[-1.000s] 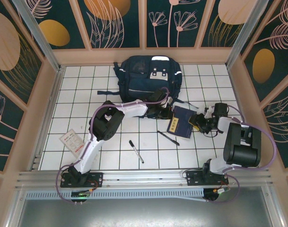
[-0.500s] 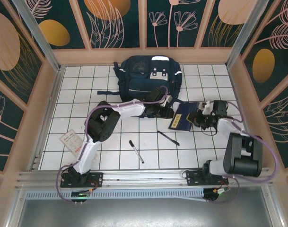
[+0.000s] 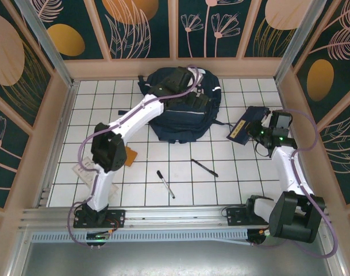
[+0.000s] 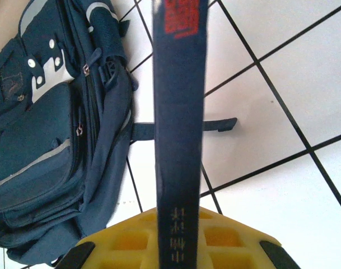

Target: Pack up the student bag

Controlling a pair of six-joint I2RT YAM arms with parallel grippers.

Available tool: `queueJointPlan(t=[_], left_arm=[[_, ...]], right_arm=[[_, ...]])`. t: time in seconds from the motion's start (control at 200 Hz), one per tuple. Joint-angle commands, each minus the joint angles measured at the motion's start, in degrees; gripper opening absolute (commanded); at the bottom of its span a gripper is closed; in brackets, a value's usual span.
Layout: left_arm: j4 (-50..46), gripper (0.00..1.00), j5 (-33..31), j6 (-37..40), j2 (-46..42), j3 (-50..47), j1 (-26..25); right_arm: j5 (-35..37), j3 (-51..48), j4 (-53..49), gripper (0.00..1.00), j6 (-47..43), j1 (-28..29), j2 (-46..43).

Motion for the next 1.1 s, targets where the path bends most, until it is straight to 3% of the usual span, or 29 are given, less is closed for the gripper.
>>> queueJointPlan(t=[0.0,0.19,0.47,0.581,0.776,0.841,0.921,0.996,1.091], left_arm=[[-10.3,0.99,-4.8,10.1,6.0,1.8,-0.2],[-10.3,0.99,-1.2,15.9,10.8,4.9,-0.2],[-16.8,0.99,3.8,27.9,12.4,6.9,-0.1],[-17.5,0.99,9.4,29.8,11.4,6.8,0.0],[-15.1,0.99,10.3,32.0,10.3,5.6,0.0],[-8.1,0.99,5.4,30.3,8.8,1.8,0.1],[-0.5,0.97,-5.9,28.5,9.5,-0.3,0.1],[1.2,0.81,-13.7,28.5,12.0,1.5,0.0],[-0.4,0.77,-14.9,27.2,13.2,5.0,-0.1]], right_arm=[[-0.8,1.3,0.2,0.00,0.6,0.2,-0.4],[-6.1,0.2,0.5,0.00,2.0,0.3,-0.9],[-7.3,1.3,-1.9,0.00,0.9,0.5,-1.5],[-7.7,0.3,-1.7,0.00,0.8,0.5,-1.6],[-9.5,-1.3,-0.5,0.00,1.9,0.7,-1.6],[-9.9,-1.1,-0.6,0.00,1.9,0.8,-1.5],[-9.8,-0.6,-1.0,0.00,1.5,1.3,-1.5],[-9.4,-0.7,-0.9,0.00,1.2,1.6,-1.5],[-9.6,-1.3,-1.0,0.00,0.5,1.7,-1.4]])
